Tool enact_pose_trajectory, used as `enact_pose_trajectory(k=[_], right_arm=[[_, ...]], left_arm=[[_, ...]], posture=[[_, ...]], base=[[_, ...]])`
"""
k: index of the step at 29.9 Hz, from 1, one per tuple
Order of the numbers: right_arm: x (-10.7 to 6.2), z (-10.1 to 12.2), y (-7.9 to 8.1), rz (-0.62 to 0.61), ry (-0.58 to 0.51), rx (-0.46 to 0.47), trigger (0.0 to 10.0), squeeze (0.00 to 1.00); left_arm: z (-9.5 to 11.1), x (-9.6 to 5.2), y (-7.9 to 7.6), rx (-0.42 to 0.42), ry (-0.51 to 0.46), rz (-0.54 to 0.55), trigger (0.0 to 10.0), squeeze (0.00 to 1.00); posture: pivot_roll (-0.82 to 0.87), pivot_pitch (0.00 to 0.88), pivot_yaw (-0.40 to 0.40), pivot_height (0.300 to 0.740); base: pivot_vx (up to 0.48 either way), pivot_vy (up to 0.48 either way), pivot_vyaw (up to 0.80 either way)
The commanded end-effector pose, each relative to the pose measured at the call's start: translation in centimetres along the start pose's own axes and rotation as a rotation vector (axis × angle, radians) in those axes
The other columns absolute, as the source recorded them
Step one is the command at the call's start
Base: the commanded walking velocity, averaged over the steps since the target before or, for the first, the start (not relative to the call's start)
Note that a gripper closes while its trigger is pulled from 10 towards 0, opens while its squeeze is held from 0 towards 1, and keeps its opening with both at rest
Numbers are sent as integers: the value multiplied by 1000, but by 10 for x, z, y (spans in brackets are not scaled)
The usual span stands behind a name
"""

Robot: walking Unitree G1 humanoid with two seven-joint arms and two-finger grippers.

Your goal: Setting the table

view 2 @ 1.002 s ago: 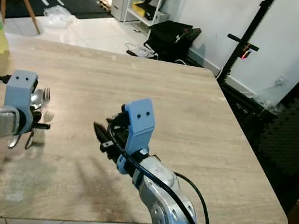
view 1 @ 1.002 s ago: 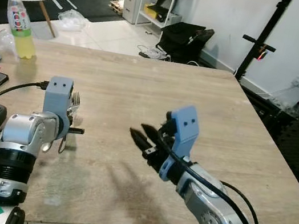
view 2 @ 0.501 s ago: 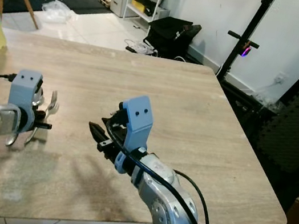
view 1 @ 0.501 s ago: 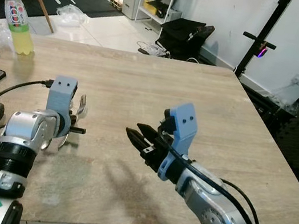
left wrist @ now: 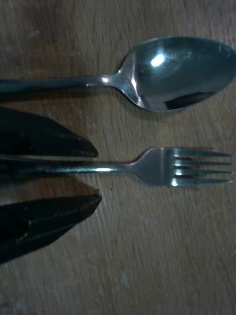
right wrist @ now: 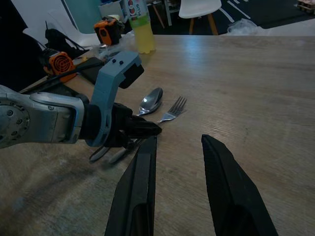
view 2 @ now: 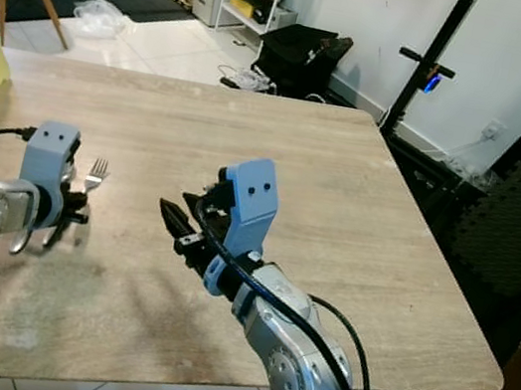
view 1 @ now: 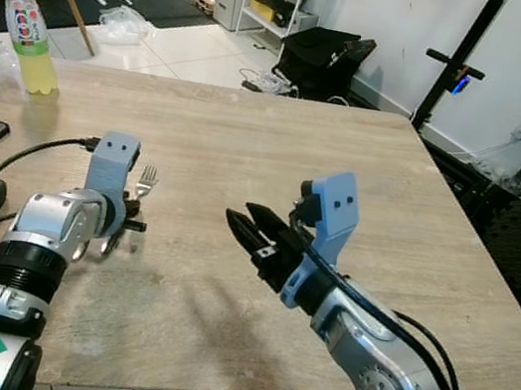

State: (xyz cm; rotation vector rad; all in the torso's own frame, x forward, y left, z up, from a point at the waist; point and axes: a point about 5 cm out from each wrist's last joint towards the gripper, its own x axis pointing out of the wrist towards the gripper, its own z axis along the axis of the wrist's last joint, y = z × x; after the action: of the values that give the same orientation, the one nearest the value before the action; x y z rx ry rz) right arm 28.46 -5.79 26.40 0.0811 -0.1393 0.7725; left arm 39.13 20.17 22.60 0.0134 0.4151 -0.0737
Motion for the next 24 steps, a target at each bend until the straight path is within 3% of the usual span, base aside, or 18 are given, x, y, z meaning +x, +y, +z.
enact_pose_trajectory(k=[1,3,4,5,6,11,18,20,21,24], right_arm=[[-2,-1,1,0,1,11,10000,0],[-1,-1,1,-1,-1,12,10000,0],[-1,0,1,-1,-3,13,10000,0],[-1,0,1,-1,-3,13,10000,0],[-1,1,1,-2,-11,17,10000,0],[-1,1,1,-5,-22,24,10000,0],[3,3,2,6,-37,24,10000,0],[2,5,2,3,-48,23,10000,0],[2,5,2,3,-48,23,10000,0],[-1,9,-2,-34,-89,15,10000,0]], left_arm=[[-10,3,0,-21,47,-6,10000,1000],[-7,2,-1,-32,39,-14,10000,1000],[-5,1,-1,-41,29,-19,10000,490],[-5,1,-1,-41,29,-19,10000,490],[3,-5,-2,-63,4,-32,10000,0],[6,-13,-2,-93,-7,-45,10000,0],[-10,-11,-8,-101,27,-34,10000,0],[-7,-13,-5,34,-34,38,10000,0],[-7,-13,-5,34,-34,38,10000,0],[16,-24,-12,237,-255,71,10000,0]], posture=[[156,179,13,740],[157,177,13,740],[157,177,13,740],[157,177,13,740],[157,174,16,740],[169,166,13,740],[173,154,11,740],[173,154,11,740],[173,154,11,740],[173,154,11,740]], base=[[0,0,0],[0,0,0],[0,0,0],[0,0,0],[0,0,0],[0,0,0],[0,0,0],[0,0,0],[0,0,0],[0,0,0]])
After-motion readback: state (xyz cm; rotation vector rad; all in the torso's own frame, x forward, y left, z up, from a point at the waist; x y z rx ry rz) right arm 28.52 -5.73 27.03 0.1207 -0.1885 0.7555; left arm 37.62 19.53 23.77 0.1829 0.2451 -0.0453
